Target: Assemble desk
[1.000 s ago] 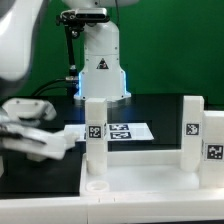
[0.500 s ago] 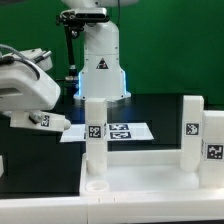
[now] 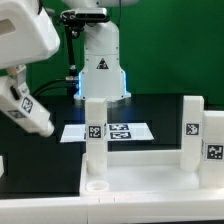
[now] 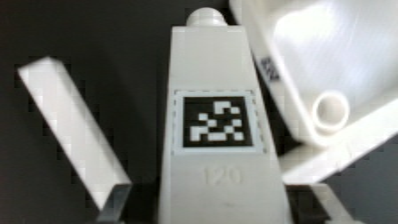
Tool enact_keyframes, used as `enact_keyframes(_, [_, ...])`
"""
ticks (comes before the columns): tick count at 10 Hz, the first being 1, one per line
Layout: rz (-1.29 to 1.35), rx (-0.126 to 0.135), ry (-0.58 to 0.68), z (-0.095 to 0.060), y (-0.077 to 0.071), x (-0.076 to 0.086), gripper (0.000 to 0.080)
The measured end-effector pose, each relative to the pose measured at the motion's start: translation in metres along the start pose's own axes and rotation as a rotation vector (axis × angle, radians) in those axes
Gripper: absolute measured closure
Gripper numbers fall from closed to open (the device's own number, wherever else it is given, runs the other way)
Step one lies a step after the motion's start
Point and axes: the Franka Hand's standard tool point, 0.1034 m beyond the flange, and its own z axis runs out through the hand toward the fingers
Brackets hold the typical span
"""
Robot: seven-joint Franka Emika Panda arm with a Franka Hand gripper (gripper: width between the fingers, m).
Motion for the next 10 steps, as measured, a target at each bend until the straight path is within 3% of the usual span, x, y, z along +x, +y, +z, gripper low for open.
enact_keyframes(2, [0.001,-0.032,0.115,-0.002,-0.002,0.003,0.0515])
enact_keyframes(3, [-0.053,-0.054,0.222,-0.013,-0.032,0.014,0.0515])
enact_keyframes(5, [-0.14,-0.086,0.358,-0.008,-0.093,0.002,0.0515])
enact_keyframes(6, [-0.156,-0.087,0.408,-0.01,-0.122,-0.001,0.0515])
enact_keyframes(7, [-0.173,-0.084,0.519,-0.009,-0.13,-0.001,0.0515])
enact_keyframes(8, [-0.176,-0.096,0.532,-0.004,-0.121,-0.004,0.0515])
enact_keyframes(10, [-0.177,-0.097,0.542,-0.003,-0.12,-0.003,0.0515])
